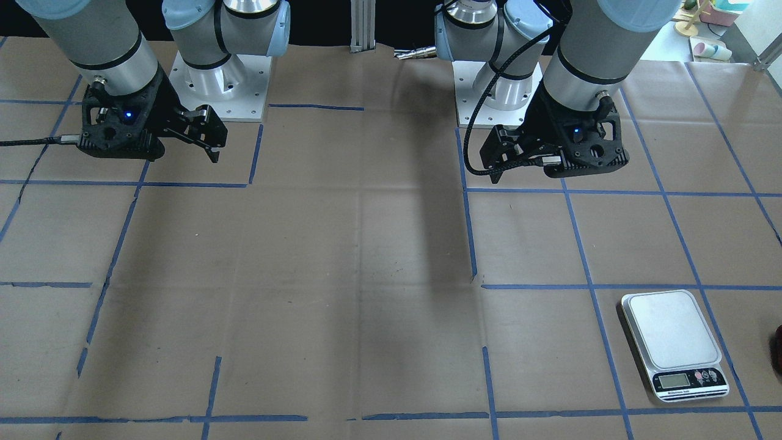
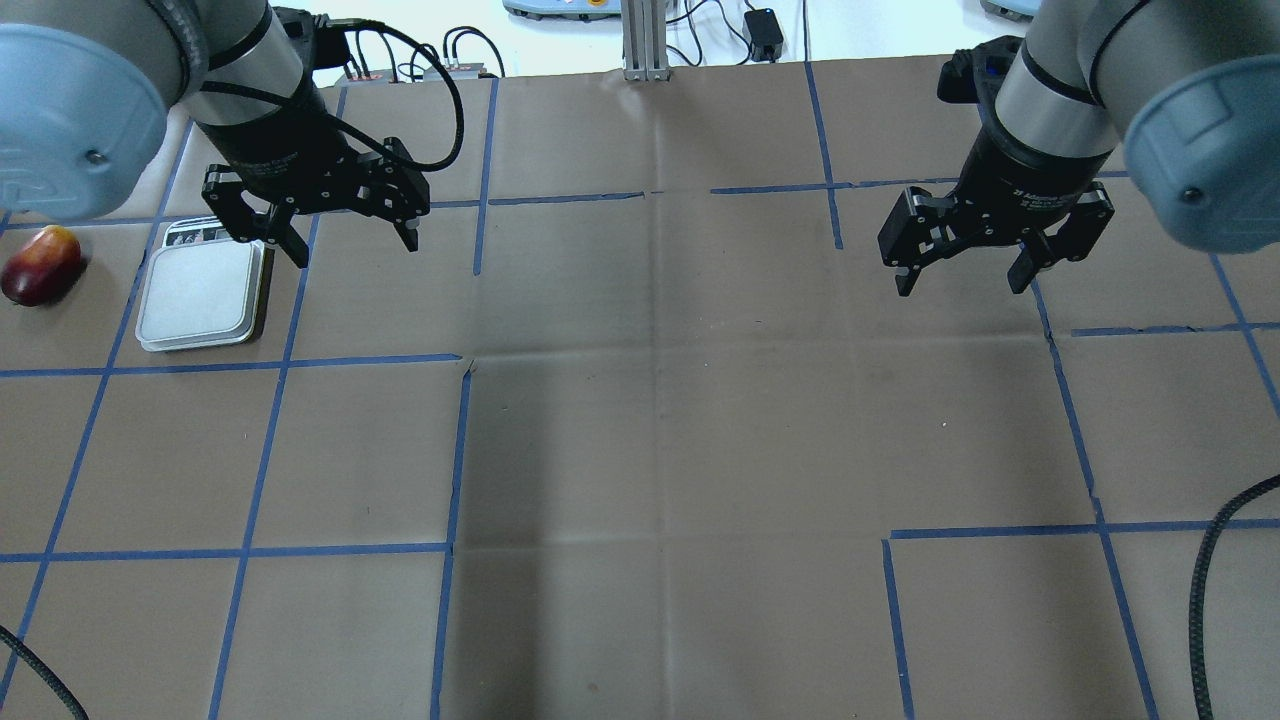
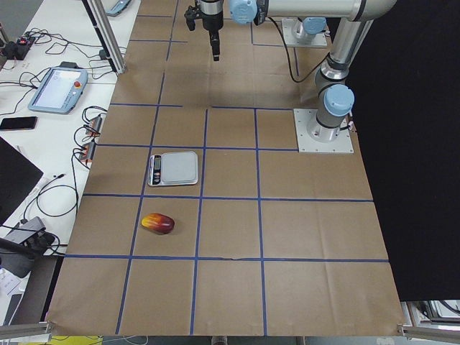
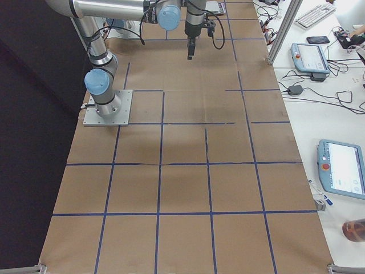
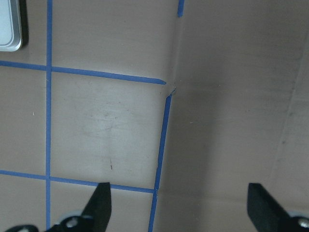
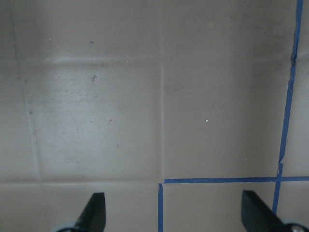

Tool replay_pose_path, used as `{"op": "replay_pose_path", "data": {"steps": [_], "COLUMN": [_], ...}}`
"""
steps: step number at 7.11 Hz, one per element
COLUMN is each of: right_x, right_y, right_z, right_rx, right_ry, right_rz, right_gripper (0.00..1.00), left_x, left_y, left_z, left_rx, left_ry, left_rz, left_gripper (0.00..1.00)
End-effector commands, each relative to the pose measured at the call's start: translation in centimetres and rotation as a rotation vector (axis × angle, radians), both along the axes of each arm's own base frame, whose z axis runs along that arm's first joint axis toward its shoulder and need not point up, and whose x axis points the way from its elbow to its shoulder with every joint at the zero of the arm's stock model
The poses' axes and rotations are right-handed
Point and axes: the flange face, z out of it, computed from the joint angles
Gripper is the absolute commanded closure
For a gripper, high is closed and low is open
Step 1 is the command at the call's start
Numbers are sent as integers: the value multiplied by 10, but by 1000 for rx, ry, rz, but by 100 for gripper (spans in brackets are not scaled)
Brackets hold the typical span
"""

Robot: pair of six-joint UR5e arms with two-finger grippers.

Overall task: Weigh mango
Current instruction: 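Move the left gripper down toward the red-yellow mango beside the scale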

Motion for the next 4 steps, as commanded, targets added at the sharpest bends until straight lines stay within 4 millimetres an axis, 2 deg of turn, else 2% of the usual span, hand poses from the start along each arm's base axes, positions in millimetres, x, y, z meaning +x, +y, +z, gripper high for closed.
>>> {"op": "replay_pose_path", "data": {"steps": [1, 4], "right_x": [0, 0], "right_y": [0, 0], "right_z": [0, 0], "right_rx": [0, 0], "right_ry": [1, 1], "right_rz": [0, 0], "right_gripper": [0, 0], "left_x": [0, 1], "left_y": [0, -4], "left_z": [0, 2], "left_rx": [0, -6], "left_ry": [-1, -2], "left_rz": [0, -2], "left_gripper": [0, 0]}}
